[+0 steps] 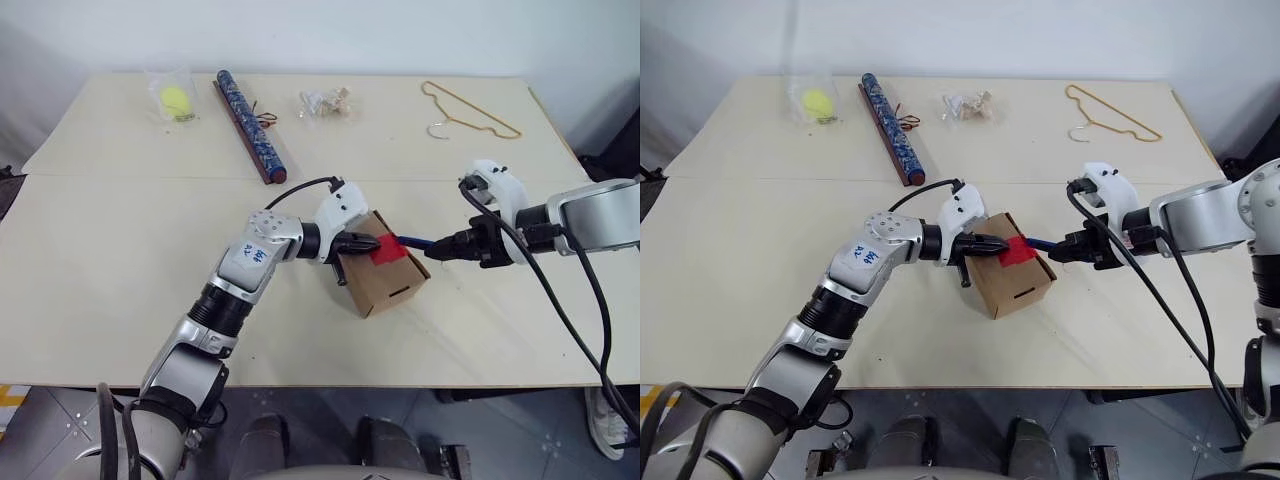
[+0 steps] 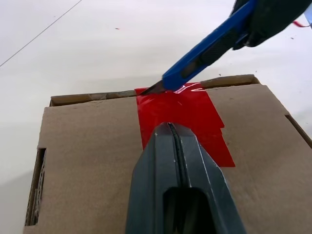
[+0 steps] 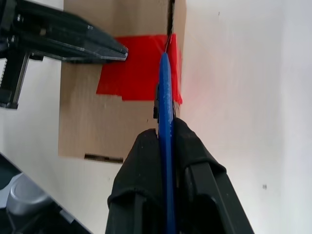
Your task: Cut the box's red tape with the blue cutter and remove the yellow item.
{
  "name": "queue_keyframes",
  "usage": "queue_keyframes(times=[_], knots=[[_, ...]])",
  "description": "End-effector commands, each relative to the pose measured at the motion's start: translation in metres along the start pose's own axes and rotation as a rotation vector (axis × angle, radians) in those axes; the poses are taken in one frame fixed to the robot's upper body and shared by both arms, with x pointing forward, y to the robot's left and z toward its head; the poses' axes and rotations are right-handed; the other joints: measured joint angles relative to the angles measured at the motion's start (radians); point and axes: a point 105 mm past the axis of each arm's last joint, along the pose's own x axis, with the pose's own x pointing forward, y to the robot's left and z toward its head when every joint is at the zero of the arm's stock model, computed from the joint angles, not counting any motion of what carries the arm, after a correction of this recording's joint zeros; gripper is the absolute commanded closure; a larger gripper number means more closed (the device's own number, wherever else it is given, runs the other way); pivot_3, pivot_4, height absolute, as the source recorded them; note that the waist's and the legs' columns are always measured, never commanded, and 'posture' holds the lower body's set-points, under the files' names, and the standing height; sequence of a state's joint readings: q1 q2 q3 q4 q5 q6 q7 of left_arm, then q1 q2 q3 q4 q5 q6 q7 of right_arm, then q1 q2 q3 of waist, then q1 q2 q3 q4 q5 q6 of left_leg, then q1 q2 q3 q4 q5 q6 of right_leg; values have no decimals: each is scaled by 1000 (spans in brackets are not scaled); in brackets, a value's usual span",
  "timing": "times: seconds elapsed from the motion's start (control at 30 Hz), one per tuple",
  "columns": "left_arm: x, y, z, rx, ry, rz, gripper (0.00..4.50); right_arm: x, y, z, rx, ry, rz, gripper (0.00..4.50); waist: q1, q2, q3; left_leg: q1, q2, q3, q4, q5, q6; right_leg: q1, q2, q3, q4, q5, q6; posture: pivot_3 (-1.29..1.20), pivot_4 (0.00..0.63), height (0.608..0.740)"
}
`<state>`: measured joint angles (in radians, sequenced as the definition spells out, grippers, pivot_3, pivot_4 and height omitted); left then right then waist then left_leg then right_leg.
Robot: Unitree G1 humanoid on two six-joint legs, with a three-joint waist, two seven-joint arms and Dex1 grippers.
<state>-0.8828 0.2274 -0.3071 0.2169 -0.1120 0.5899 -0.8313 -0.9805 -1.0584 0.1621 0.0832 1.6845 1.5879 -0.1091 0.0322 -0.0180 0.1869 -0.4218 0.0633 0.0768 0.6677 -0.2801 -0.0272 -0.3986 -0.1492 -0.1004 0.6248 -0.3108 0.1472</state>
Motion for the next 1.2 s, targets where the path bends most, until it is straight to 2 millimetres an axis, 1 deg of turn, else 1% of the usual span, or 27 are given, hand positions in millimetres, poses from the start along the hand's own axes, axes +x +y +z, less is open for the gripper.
queue_keyframes(times=[0.03,0.17,0.37,0.8,0.9,1.0,1.2], knots=[[6,-3,-22,-42,77,0,4500,0,10,-20,14,85,61,4417,4,0,0,0,0,0,0,0,0,0,0,0,0,0,0,0,150,740],[7,-6,-24,-47,84,-7,4500,-1,10,-25,44,89,51,4417,5,0,0,0,0,0,0,0,0,0,0,0,0,0,0,0,150,740],[9,-8,-25,-52,88,-10,4500,1,11,-33,65,121,85,4417,9,0,0,0,0,0,1,0,1,0,0,0,0,0,0,0,150,740],[11,-12,-25,-51,87,-22,4500,-7,2,-44,93,198,42,4418,19,0,0,0,0,0,1,0,1,0,0,0,-1,0,0,0,150,740],[12,-12,-25,-52,86,-20,4500,-9,3,-47,91,223,50,4418,19,0,0,0,0,0,1,0,1,0,0,0,-1,0,0,0,150,740],[12,-13,-25,-54,84,-17,4500,-11,7,-56,89,273,82,4418,21,0,0,0,0,0,1,0,1,0,0,0,-1,0,0,0,150,740],[12,-15,-26,-61,82,-16,4500,-14,6,-54,92,287,76,4418,20,0,0,0,0,0,1,-1,1,0,0,0,-1,0,0,0,150,740]])
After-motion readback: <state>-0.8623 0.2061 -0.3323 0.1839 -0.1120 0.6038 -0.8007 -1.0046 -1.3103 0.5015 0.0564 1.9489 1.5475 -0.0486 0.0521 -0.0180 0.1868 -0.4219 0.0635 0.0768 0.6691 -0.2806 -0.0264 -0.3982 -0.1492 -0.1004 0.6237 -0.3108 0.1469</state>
